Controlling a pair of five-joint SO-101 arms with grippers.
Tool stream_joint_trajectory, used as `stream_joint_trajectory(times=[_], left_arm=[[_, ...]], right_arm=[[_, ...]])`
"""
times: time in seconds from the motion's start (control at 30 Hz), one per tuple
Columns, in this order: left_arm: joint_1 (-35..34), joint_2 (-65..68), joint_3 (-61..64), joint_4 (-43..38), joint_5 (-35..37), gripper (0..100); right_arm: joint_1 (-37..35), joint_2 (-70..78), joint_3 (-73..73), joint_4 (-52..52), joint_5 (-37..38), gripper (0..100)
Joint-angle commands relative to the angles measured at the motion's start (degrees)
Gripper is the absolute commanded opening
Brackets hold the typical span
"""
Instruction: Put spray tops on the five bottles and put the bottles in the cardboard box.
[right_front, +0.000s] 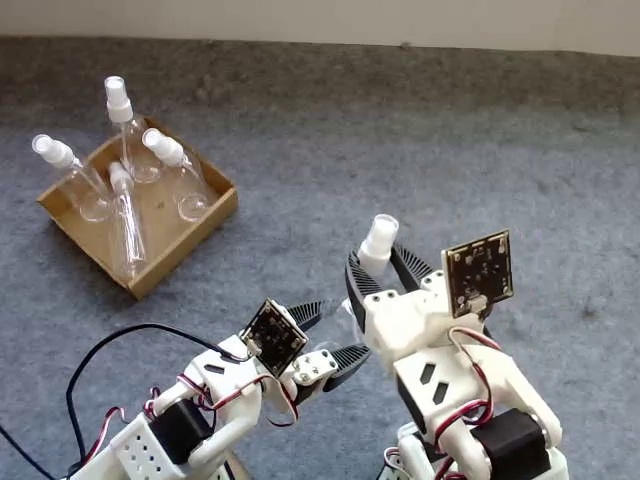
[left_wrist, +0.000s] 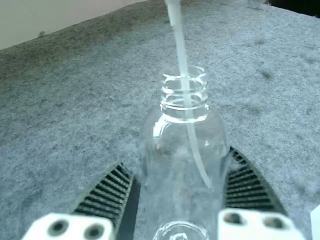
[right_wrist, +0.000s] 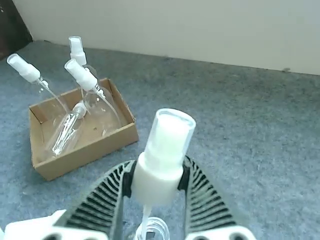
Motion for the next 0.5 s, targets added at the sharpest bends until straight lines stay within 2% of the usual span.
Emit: stream_joint_trajectory(times=[0.0,0.07,0.27,0.47], left_arm=[[0.4,-0.3,1.2,-1.8,-0.1,6],[0.0,-0.3,1.2,-1.8,-0.1,6],[-4.0,-0.3,1.2,-1.8,0.0,6],[-3.9,-0.3,1.3,-1.8,0.1,6]], right_arm=[[-1.0,0.0,-1.1,1.5,2.6,11.2],[-1.1,0.0,-1.1,2.9,2.7,14.1],[-1.3,0.0,-2.8,4.1,2.8,14.1],[-1.5,0.4,-9.9,9.0,3.0,14.5]])
